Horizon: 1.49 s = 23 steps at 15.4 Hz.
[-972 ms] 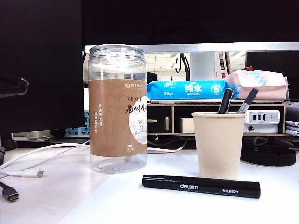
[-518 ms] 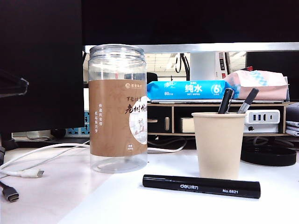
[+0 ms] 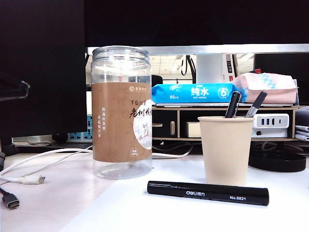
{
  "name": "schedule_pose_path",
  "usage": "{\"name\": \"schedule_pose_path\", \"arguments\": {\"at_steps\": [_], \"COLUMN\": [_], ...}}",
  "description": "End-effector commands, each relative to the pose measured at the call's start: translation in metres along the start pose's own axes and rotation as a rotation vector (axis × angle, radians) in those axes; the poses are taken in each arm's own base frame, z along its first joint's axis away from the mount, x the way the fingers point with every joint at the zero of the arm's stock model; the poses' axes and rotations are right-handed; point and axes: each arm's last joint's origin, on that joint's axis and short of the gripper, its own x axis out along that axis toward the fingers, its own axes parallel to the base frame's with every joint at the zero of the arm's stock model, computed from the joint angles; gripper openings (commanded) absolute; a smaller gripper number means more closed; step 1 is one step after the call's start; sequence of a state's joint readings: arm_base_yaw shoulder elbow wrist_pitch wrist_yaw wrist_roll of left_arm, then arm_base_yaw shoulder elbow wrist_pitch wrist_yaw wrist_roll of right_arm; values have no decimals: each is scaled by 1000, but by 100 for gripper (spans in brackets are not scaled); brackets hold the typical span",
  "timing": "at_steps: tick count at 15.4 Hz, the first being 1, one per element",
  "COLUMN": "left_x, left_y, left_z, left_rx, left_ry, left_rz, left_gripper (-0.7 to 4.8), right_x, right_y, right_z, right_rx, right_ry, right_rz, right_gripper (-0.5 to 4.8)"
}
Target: Pick up the marker from the paper cup and put it on the table.
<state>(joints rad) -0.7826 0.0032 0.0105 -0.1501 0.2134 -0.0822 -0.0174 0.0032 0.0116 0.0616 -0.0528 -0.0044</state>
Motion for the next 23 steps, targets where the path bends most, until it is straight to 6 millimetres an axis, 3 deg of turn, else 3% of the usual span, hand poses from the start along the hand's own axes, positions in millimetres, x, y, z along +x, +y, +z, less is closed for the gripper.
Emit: {"name": "schedule_pose_path", "arguments": {"at_steps": [1, 23], "left_x": [0, -1], "left_y": [0, 4], "left_z": [-1, -1], "left_rx": [1, -6], "left_ry": [11, 5], "left_rz": [-9, 38], "left_gripper": [-4, -4], "right_x": [0, 0], "right_y": [0, 0], "right_z": [-1, -2], "right_rx": [5, 5], "right_ry": [1, 15], "right_rz": [3, 3], "right_gripper": [1, 1]}}
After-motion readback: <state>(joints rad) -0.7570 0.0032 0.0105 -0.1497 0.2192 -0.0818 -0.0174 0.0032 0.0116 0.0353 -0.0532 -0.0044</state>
